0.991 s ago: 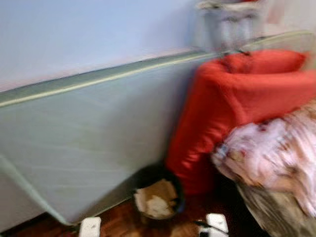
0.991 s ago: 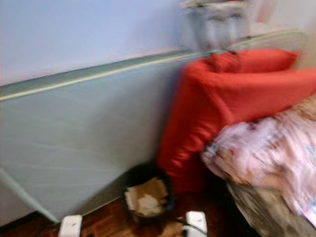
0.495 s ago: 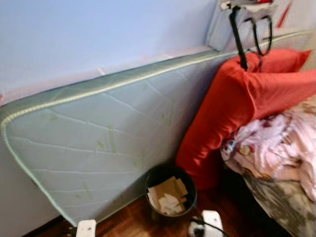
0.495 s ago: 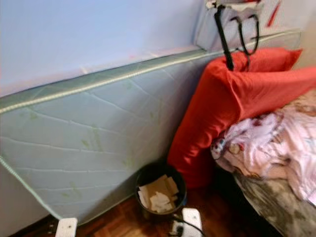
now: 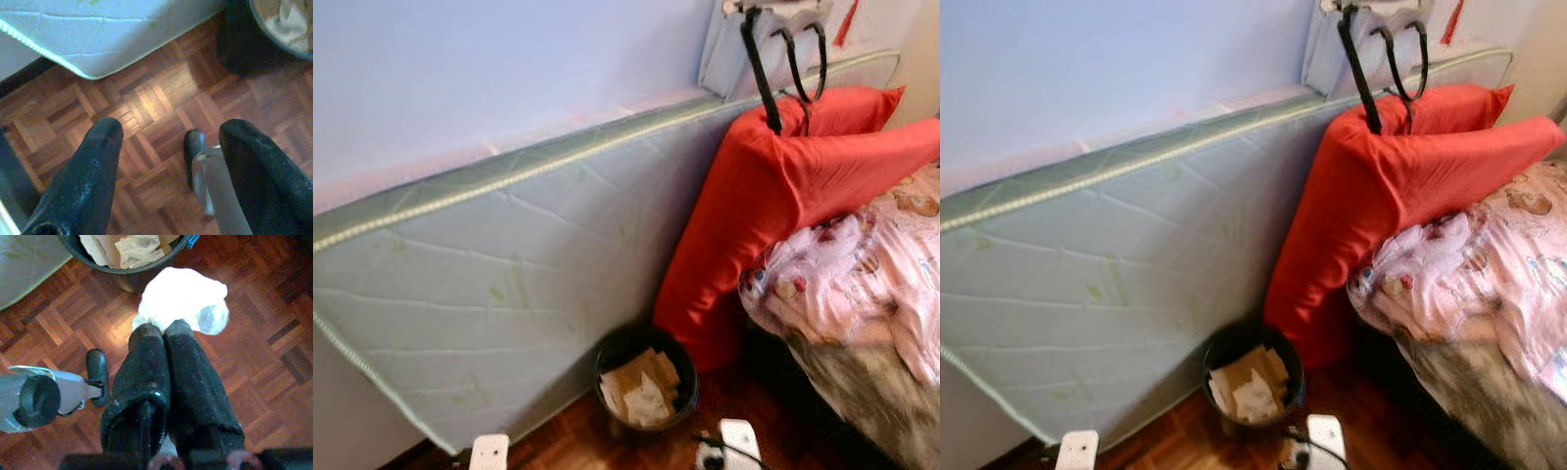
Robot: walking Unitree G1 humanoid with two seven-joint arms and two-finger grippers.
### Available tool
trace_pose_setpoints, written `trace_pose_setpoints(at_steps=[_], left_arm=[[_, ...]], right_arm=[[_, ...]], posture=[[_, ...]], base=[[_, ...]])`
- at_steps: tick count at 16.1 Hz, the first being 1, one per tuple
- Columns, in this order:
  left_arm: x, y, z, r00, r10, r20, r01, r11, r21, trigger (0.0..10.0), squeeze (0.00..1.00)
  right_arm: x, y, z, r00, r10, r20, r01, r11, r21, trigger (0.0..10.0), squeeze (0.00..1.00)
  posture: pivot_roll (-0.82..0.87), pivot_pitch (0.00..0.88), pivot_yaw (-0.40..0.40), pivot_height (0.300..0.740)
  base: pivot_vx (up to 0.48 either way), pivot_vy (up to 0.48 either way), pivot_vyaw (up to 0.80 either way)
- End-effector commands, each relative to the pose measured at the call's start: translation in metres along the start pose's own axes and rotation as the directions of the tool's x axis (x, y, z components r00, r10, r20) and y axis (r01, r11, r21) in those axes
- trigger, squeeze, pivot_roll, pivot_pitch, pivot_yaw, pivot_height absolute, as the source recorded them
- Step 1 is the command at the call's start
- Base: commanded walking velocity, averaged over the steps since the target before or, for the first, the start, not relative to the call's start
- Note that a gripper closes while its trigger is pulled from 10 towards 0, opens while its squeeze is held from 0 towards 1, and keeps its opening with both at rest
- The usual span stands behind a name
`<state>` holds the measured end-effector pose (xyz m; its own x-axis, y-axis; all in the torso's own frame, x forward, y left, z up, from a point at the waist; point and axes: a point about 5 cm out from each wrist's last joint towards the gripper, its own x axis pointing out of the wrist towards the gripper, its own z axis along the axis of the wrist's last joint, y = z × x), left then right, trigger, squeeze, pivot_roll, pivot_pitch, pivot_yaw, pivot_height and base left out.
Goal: Clean up the room
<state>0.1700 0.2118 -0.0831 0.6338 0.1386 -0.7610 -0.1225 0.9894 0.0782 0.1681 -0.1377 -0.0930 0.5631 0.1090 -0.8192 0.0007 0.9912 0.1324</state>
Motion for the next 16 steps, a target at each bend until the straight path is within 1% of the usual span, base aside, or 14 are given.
trace_pose_setpoints(at_steps=[1, 3, 5, 10, 16], left_arm=[[-0.0019, 0.0040, -0.0066, 1.000, 0.007, -0.022, -0.006, 1.000, 0.006, 10.0, 0.00], [-0.0019, 0.0041, -0.0066, 1.000, 0.006, -0.022, -0.006, 1.000, 0.007, 10.0, 0.00], [-0.0019, 0.0040, -0.0065, 1.000, 0.005, -0.022, -0.005, 1.000, 0.008, 10.0, 0.00], [-0.0019, 0.0042, -0.0062, 1.000, 0.007, -0.019, -0.007, 1.000, 0.003, 10.0, 0.00], [-0.0021, 0.0041, -0.0061, 1.000, 0.006, -0.012, -0.006, 1.000, -0.001, 10.0, 0.00]], right_arm=[[0.0016, 0.0034, 0.0075, 1.000, 0.009, 0.024, -0.008, 1.000, -0.009, 10.0, 0.00], [0.0016, 0.0036, 0.0072, 1.000, 0.010, 0.024, -0.010, 1.000, -0.003, 10.0, 0.00], [0.0015, 0.0037, 0.0062, 1.000, 0.008, 0.021, -0.009, 1.000, 0.021, 10.0, 0.00], [0.0016, 0.0037, 0.0068, 1.000, 0.007, 0.022, -0.007, 1.000, 0.013, 10.0, 0.00], [0.0015, 0.0039, 0.0070, 1.000, 0.011, 0.028, -0.011, 1.000, 0.010, 10.0, 0.00]], posture=[[0.12, 0.000, -0.060, 0.740], [0.12, 0.000, -0.059, 0.740], [0.12, 0.000, -0.060, 0.740], [0.12, 0.000, -0.062, 0.740], [0.12, 0.000, -0.062, 0.740]], base=[[0.277, 0.000, 0.80], [0.283, 0.000, 0.80], [0.281, 0.000, 0.00], [0.278, 0.000, 0.00], [0.000, 0.000, 0.00]])
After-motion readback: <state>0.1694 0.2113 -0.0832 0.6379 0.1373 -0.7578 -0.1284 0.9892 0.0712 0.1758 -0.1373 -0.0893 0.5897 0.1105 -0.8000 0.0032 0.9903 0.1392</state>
